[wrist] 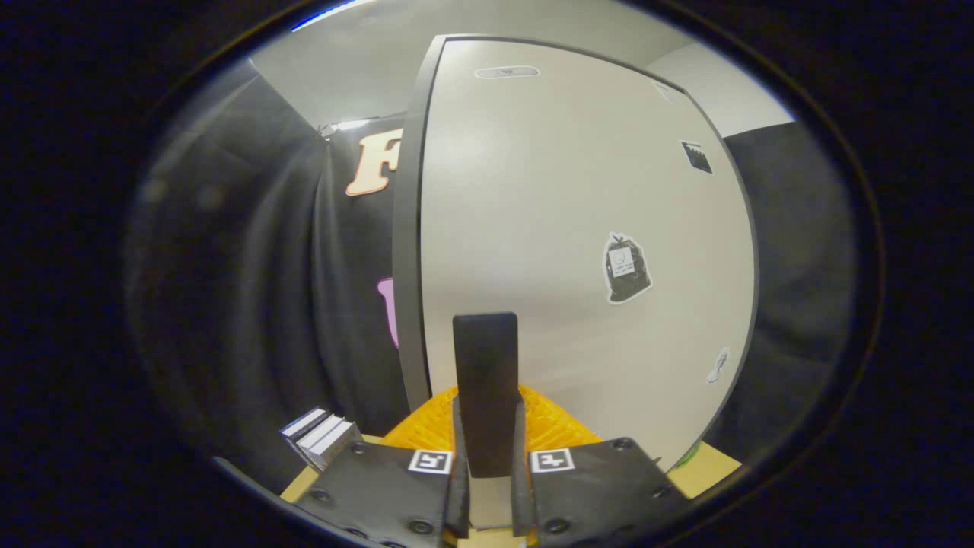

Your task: Open the shoe cabinet door, grab the shoes and put them into the shoe cabinet, then close the shoe cabinet door.

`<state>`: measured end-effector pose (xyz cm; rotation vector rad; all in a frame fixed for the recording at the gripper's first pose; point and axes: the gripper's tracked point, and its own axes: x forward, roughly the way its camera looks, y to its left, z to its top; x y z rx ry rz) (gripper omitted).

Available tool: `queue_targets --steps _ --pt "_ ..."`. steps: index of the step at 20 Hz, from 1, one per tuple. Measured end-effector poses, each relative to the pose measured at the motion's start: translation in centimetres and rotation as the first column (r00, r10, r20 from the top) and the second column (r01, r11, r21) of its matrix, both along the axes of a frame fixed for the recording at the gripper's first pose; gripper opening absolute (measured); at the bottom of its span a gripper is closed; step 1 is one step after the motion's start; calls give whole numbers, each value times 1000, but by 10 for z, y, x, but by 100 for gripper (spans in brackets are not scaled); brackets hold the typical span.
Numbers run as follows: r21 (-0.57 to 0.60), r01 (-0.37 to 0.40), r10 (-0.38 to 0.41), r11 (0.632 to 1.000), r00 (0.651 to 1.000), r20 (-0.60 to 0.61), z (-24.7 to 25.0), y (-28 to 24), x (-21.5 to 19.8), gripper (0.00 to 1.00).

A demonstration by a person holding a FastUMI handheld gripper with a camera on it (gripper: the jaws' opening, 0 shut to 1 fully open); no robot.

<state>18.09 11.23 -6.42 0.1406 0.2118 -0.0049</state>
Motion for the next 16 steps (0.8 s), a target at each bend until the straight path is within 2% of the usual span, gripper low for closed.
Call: queue_targets --steps 3,10,16 --pt "-5 -14 14 1000 1000 -7 -1 1 1 14" --pt "16 -52 53 998 999 -6 3 -2 -14 14" --pt "55 -149 149 987 989 5 10 -14 -51 14"
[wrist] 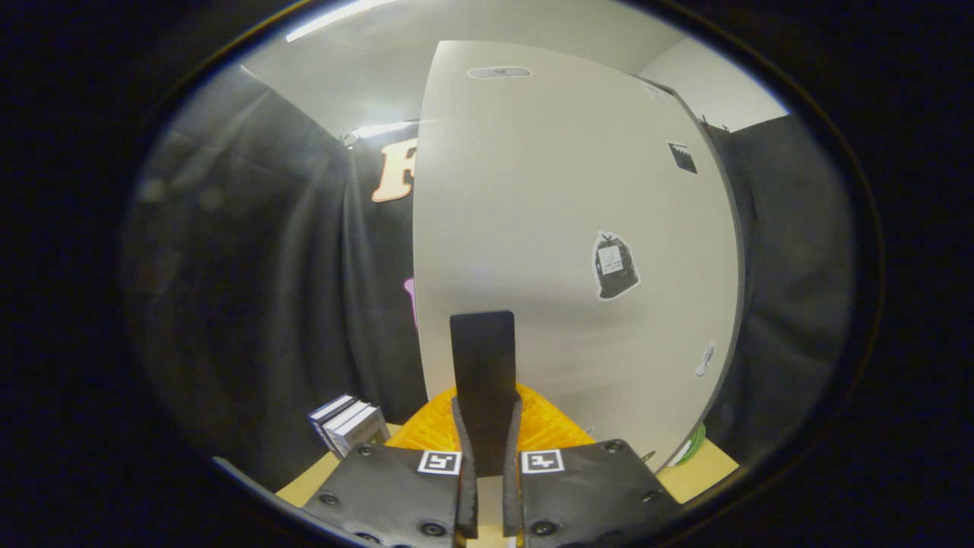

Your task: Open the shoe cabinet door, grab the shoes and put them into the shoe cabinet, then close the shoe cabinet door.

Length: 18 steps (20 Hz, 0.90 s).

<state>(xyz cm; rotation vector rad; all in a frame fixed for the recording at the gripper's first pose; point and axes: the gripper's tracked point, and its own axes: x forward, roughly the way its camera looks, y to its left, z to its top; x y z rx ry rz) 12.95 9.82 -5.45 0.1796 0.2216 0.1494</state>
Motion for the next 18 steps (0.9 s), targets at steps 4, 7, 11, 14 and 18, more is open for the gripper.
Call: queue_targets --steps 4,7,11,14,18 --pt "49 -128 128 991 992 1 8 -23 -39 14" --pt "57 -188 188 981 982 4 8 -45 -59 14" --pt "60 -214 215 975 977 3 11 -79 -84 15" --pt "63 -212 213 975 977 -7 14 -104 -99 14" --pt "64 -165 167 984 986 -13 15 -145 -118 14"
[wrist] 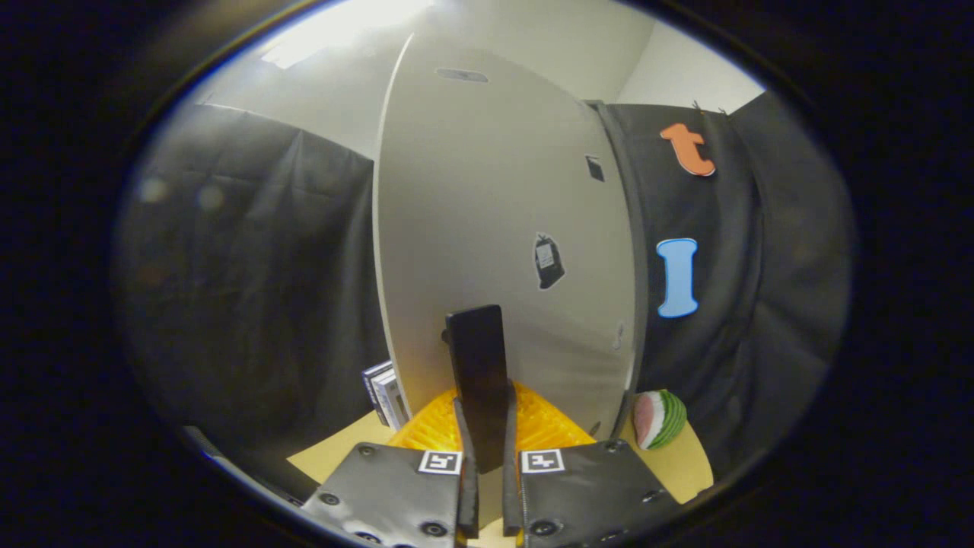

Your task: Open the shoe cabinet door, grab the shoes and put them into the shoe cabinet, then close the shoe cabinet door.

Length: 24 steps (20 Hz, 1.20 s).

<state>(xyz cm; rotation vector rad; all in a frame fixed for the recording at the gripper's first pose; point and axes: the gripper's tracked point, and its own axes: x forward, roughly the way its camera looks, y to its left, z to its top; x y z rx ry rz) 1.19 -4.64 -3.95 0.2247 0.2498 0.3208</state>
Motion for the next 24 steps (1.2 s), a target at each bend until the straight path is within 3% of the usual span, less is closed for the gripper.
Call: queue_targets --steps 9,15,18,24 --pt "-73 150 -150 986 989 2 -5 -77 -17 11" --pt "-85 279 -280 957 960 -6 -12 -140 -12 5" --pt "-66 289 -290 955 957 -15 -16 -166 -8 3" --pt "-49 222 -223 974 974 -33 -21 -185 -2 2"
